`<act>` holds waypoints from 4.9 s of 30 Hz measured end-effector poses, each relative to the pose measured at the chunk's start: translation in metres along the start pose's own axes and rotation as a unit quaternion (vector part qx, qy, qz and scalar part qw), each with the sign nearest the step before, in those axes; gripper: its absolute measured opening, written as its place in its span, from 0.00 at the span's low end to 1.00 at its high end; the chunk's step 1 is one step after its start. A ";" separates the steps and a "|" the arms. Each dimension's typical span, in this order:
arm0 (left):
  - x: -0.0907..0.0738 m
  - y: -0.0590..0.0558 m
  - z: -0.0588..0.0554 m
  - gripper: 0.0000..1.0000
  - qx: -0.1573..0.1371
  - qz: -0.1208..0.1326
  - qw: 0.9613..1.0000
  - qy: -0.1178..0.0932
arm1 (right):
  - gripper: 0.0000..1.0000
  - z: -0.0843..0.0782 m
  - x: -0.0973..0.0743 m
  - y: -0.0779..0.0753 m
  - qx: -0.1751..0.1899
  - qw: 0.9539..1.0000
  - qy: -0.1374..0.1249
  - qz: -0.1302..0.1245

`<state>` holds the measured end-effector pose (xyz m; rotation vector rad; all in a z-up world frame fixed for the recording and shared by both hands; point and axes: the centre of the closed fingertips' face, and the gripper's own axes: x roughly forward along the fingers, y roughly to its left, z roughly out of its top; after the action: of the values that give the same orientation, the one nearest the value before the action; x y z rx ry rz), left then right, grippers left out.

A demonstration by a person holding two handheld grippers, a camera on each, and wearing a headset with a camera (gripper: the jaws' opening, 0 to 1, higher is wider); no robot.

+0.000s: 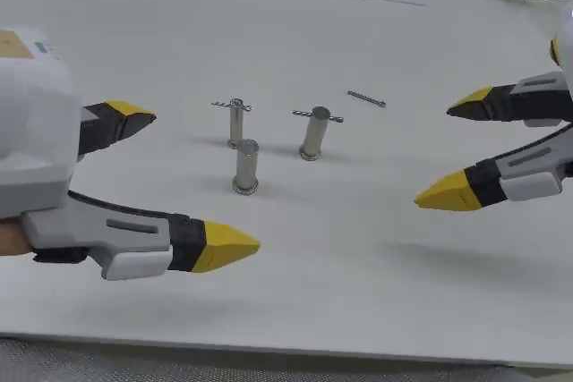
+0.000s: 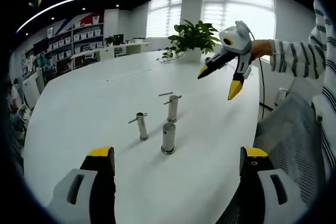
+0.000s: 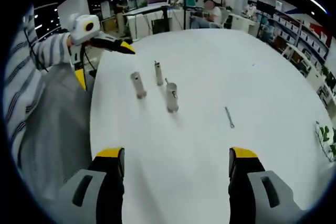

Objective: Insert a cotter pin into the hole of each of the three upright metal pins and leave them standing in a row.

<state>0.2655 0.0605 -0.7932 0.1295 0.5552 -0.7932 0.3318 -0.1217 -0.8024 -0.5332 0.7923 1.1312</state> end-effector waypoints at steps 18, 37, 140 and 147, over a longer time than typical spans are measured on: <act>-0.005 -0.004 0.012 0.99 0.007 0.012 1.000 -0.016 | 0.61 0.017 0.044 -0.059 -0.013 0.999 0.033 0.000; -0.004 -0.003 0.010 0.96 -0.012 0.021 1.000 -0.003 | 0.42 0.013 0.080 -0.090 -0.002 0.997 0.071 0.005; 0.016 0.006 0.041 0.57 -0.071 -0.011 0.997 -0.030 | 0.02 0.051 -0.013 -0.005 -0.103 0.979 -0.102 -0.143; 0.024 -0.009 0.051 0.44 -0.063 -0.046 0.997 -0.025 | 0.02 0.053 -0.016 0.011 -0.114 0.975 -0.115 -0.151</act>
<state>0.2941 0.0226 -0.7616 -0.0325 0.5661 -0.8456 0.3328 -0.0887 -0.7571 -0.6746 0.3663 0.9830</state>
